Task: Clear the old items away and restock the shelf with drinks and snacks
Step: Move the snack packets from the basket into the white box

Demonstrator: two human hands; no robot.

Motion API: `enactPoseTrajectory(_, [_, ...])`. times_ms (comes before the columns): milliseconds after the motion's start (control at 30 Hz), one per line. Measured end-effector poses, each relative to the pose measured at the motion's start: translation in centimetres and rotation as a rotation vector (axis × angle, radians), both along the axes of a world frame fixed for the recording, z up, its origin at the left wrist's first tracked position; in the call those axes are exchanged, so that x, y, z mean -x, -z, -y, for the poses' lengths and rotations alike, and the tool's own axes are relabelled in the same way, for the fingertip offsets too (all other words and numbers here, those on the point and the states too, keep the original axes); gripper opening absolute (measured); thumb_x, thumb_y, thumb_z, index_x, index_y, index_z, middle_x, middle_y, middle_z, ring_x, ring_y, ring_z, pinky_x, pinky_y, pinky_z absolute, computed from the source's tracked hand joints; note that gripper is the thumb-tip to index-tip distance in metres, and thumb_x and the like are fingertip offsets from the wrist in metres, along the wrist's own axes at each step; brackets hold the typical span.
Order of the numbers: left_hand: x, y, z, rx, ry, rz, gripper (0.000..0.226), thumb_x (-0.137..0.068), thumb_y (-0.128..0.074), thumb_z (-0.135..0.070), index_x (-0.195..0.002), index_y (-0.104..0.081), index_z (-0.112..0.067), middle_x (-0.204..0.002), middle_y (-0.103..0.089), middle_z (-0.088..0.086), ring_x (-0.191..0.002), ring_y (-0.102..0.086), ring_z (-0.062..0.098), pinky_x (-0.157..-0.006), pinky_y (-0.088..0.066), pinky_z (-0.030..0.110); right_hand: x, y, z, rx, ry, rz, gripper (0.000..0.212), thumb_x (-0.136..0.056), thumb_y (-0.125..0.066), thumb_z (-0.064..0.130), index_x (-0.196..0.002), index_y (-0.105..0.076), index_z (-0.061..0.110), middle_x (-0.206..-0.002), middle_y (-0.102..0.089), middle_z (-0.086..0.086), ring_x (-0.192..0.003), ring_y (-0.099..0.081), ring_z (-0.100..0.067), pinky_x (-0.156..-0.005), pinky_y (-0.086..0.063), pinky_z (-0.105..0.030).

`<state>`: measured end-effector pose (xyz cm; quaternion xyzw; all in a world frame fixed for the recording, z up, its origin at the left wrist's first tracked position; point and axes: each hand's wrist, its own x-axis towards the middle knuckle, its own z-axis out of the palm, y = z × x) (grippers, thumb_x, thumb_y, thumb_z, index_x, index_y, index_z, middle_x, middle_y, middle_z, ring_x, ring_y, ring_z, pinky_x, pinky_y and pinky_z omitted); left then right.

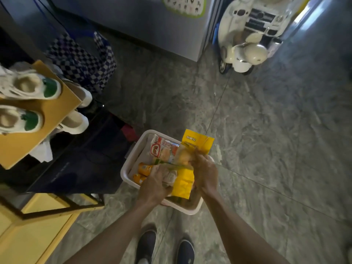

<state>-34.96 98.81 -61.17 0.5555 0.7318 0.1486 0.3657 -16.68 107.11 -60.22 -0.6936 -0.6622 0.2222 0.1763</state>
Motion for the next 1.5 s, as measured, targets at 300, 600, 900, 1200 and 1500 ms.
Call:
enactPoseTrajectory(300, [2.2, -14.6, 1.2, -0.194, 0.126, -0.027, 0.082, -0.08, -0.078, -0.06, -0.15, -0.039, -0.044, -0.157, -0.047, -0.007, -0.14, -0.052, 0.02, -0.11, -0.052, 0.044, -1.6, -14.6, 1.5, -0.118, 0.07, 0.001, 0.012, -0.099, -0.073, 0.031, -0.09, -0.075, 0.023, -0.092, -0.074, 0.001, -0.064, -0.057, -0.014, -0.052, -0.042, -0.026])
enactPoseTrajectory(600, [5.9, -28.6, 6.2, -0.335, 0.084, 0.049, 0.087, -0.071, -0.083, -0.067, -0.147, -0.044, -0.048, -0.141, -0.059, -0.023, -0.12, -0.064, 0.003, -0.096, -0.056, 0.033, -0.3, -26.1, 6.0, -0.142, -0.016, -0.169, 0.015, -0.098, -0.071, 0.04, -0.111, -0.074, 0.032, -0.1, -0.076, 0.007, -0.082, -0.074, -0.018, -0.059, -0.053, -0.026])
enactPoseTrajectory(900, [13.4, -35.9, 15.2, -0.422, -0.308, -0.106, 0.092, -0.084, -0.082, -0.056, -0.159, -0.034, -0.035, -0.157, -0.052, 0.0, -0.141, -0.053, 0.023, -0.116, -0.044, 0.038, 9.4, -34.4, 6.5, -0.292, -0.388, -0.237, 0.037, -0.1, -0.074, 0.028, -0.137, -0.069, 0.029, -0.112, -0.075, 0.007, -0.096, -0.069, -0.012, -0.08, -0.054, -0.032])
enactPoseTrajectory(1200, [22.5, -40.7, 32.1, -0.415, -0.736, -0.283, 0.08, -0.082, -0.085, -0.054, -0.148, -0.044, -0.034, -0.12, -0.074, 0.0, -0.103, -0.073, 0.026, -0.076, -0.053, 0.031, 26.6, -37.8, 15.5, -0.354, -0.784, -0.306, 0.053, -0.102, -0.061, 0.049, -0.153, -0.053, 0.036, -0.103, -0.071, 0.002, -0.09, -0.071, -0.017, -0.075, -0.057, -0.036])
enactPoseTrajectory(1500, [33.7, -40.2, 50.1, -0.468, -1.086, -0.203, 0.082, -0.069, -0.087, -0.066, -0.136, -0.046, -0.042, -0.113, -0.072, -0.007, -0.093, -0.07, 0.018, -0.076, -0.056, 0.032, 44.1, -38.4, 31.6, -0.319, -1.046, -0.356, 0.061, -0.101, -0.071, 0.04, -0.157, -0.048, 0.039, -0.109, -0.076, 0.008, -0.097, -0.073, -0.012, -0.08, -0.062, -0.037])
